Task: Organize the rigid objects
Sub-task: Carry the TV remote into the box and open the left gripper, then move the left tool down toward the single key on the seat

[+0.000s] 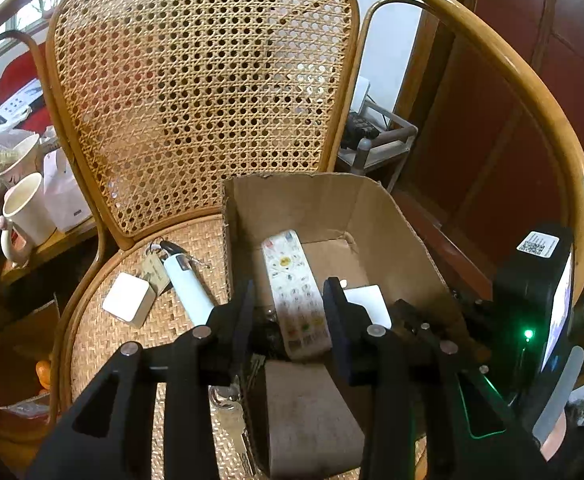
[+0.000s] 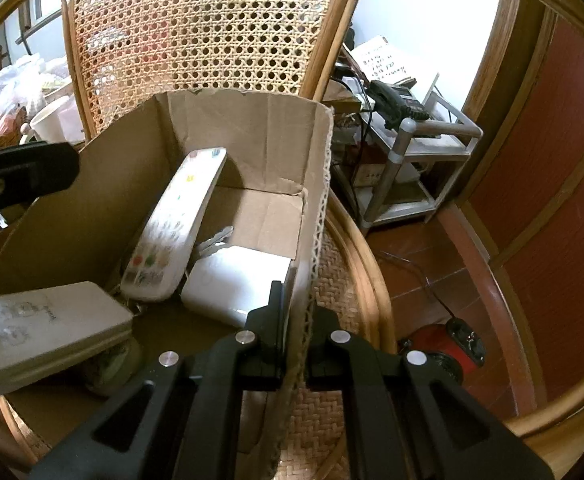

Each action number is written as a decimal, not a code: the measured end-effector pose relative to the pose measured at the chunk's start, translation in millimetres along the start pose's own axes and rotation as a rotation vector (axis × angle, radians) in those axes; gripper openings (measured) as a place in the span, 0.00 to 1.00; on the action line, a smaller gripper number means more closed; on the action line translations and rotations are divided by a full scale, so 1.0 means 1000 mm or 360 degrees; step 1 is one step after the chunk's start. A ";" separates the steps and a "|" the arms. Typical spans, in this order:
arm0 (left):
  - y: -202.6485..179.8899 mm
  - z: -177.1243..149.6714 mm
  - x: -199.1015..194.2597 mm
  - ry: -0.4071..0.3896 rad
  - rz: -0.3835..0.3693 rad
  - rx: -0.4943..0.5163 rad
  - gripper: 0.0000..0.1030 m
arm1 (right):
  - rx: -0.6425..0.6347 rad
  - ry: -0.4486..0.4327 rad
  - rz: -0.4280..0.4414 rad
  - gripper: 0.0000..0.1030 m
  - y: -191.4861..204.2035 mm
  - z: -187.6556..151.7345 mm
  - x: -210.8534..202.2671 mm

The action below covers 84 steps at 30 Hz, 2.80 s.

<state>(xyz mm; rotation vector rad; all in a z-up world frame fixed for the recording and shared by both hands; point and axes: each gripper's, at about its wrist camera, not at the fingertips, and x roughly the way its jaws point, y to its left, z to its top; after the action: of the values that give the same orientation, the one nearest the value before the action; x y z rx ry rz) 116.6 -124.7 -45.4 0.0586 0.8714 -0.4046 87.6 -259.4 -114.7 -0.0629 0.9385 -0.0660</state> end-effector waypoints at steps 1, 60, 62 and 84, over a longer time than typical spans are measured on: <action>0.001 0.000 -0.001 -0.0004 0.0000 -0.0008 0.35 | 0.0001 0.0001 0.0001 0.08 0.000 0.000 0.000; 0.091 -0.089 0.053 0.0591 -0.0144 0.0259 0.95 | -0.0006 0.0006 0.0015 0.09 0.000 0.000 -0.002; 0.090 -0.092 0.050 0.0610 -0.0181 0.0294 0.95 | -0.0007 0.0006 0.0014 0.09 0.000 0.000 -0.002; 0.078 -0.093 0.063 0.0668 0.0068 0.0445 0.98 | -0.0006 0.0006 0.0014 0.09 0.000 0.000 -0.003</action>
<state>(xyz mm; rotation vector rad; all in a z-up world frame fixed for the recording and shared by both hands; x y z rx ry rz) 113.2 -53.5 -162.2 0.4320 1.2187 -0.4806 85.8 -259.5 -112.6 -0.0623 0.9427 -0.0561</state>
